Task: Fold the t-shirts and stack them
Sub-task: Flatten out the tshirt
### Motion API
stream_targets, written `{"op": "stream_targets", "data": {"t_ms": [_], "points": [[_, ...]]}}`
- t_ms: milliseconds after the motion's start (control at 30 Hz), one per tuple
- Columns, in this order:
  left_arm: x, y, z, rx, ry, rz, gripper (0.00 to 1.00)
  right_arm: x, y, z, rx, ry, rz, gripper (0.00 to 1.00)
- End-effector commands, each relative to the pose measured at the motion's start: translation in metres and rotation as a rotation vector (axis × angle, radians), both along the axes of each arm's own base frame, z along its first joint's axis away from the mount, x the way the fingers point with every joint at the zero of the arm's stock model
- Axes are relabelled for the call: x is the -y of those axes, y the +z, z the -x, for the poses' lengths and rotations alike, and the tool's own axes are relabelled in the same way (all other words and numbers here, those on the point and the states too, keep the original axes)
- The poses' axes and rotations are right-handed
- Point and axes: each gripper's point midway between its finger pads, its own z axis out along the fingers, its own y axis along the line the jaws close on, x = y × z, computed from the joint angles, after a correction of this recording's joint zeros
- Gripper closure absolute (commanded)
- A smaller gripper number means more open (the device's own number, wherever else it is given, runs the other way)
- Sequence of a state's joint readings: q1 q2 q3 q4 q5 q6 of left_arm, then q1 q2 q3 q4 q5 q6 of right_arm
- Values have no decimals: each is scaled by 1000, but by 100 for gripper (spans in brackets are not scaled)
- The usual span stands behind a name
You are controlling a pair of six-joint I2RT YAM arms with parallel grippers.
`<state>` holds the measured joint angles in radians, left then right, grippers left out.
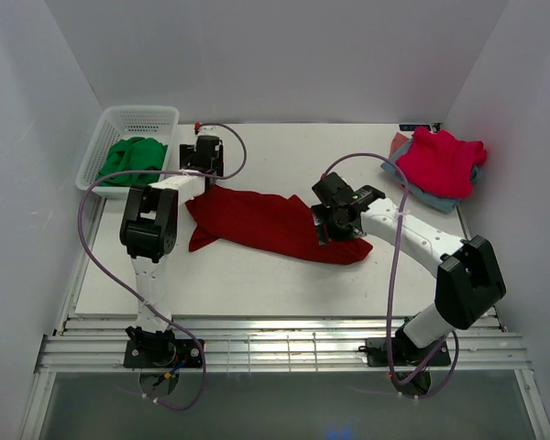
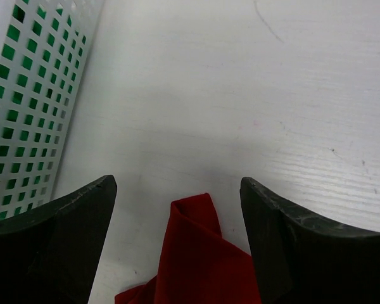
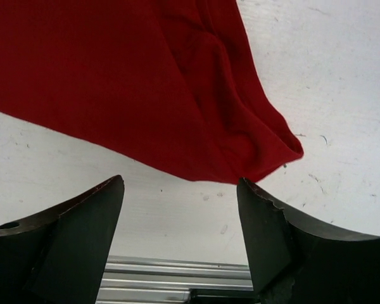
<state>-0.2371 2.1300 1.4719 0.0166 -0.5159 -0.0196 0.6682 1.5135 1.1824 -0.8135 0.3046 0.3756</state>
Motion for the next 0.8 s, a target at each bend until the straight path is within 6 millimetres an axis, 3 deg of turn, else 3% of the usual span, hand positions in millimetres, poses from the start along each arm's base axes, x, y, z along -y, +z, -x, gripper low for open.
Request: {"op": "stream_targets", "data": {"t_ms": [0, 33, 100, 167, 200, 233, 267, 300, 333, 433, 567, 600, 767], "points": [[-6, 21, -8, 46, 30, 21, 11, -24, 3, -35, 91, 31, -38, 22], [-7, 21, -8, 42, 35, 23, 11, -29, -2, -42, 91, 36, -30, 22], [-9, 14, -5, 17, 39, 23, 12, -44, 10, -67, 152, 48, -61, 23], [-8, 10, -5, 7, 36, 25, 15, -52, 3, -87, 157, 48, -56, 24], [-8, 9, -5, 3, 38, 27, 17, -61, 17, -105, 199, 51, -79, 25], [-8, 6, -5, -1, 44, 31, 18, -64, 5, -117, 188, 47, -64, 26], [-8, 4, -5, -10, 46, 33, 23, -68, 6, -127, 193, 45, -70, 28], [-8, 0, -4, -18, 51, 32, 26, -72, 20, -147, 228, 29, -98, 29], [-8, -1, -4, -22, 55, 37, 28, -74, 6, -156, 206, 27, -91, 31], [-8, -8, -3, -40, 63, 36, 36, -83, -2, -182, 192, 27, -138, 35], [-9, -15, 1, -64, 71, 38, 39, -90, -24, -197, 163, 39, -162, 37], [-9, -16, 2, -67, 71, 37, 40, -92, -21, -199, 168, 40, -174, 38], [-9, -20, 6, -80, 72, 39, 42, -104, -43, -199, 108, 65, -244, 44]]}}
